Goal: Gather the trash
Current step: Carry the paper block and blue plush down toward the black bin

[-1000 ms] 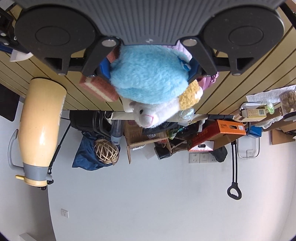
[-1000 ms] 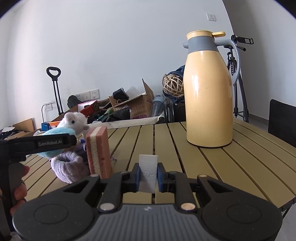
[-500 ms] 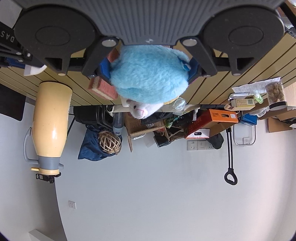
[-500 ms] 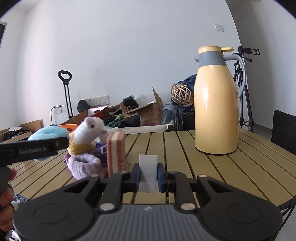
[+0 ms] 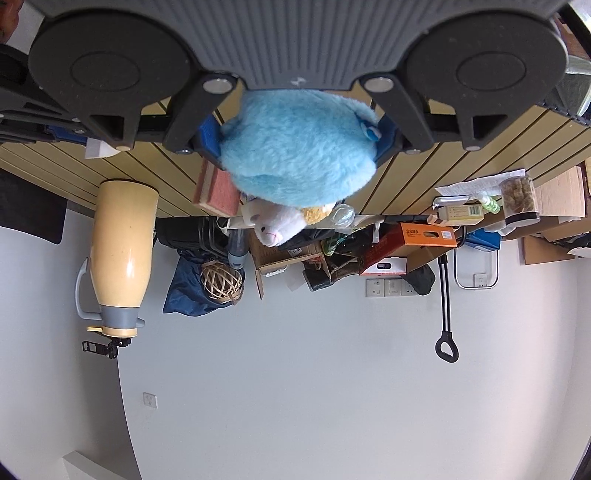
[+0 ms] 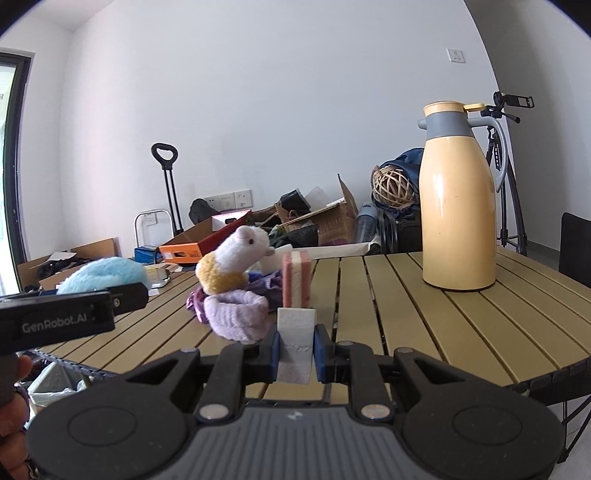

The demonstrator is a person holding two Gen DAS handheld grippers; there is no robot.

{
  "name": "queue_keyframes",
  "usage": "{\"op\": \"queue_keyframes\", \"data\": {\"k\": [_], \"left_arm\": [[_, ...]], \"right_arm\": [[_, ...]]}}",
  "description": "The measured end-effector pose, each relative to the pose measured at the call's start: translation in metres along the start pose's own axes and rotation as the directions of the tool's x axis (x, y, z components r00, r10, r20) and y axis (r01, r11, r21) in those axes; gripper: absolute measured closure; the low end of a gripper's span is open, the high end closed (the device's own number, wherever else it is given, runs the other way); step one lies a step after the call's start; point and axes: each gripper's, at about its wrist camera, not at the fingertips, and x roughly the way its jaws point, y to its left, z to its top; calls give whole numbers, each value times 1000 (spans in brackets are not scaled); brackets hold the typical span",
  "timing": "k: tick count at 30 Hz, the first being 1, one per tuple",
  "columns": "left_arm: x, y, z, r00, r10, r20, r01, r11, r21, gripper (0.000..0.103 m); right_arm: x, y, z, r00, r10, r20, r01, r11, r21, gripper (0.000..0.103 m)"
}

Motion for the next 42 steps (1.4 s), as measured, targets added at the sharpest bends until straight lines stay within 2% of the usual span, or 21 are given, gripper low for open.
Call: {"op": "queue_keyframes", "data": {"k": [15,25,30,34,40,42], "left_arm": [[-62,9,-32,998,-1,-63,2,1000,26,25],[-70,17,-69,982,3,-189,4,999,34,25],[-64,23,-95,959,-7,-284,13,1000,18,25],[-55,29,-121,928,2,-372,5,1000,15,25],[-44,38,-151,876,19,-482,-16,1000,10,25],[-40,38,-156,864,34,-503,-28,999,19,25]], "right_arm": [[-45,25,-29,995,57,-77,-59,998,-17,85],[-51,30,-62,976,78,-202,-82,997,-13,85],[-48,30,-85,956,81,-283,-89,996,-15,85],[-44,33,-104,932,78,-353,-95,995,-30,85],[-33,33,-139,873,66,-483,-91,996,-27,85],[-27,32,-146,854,53,-518,-80,996,-31,85]]}}
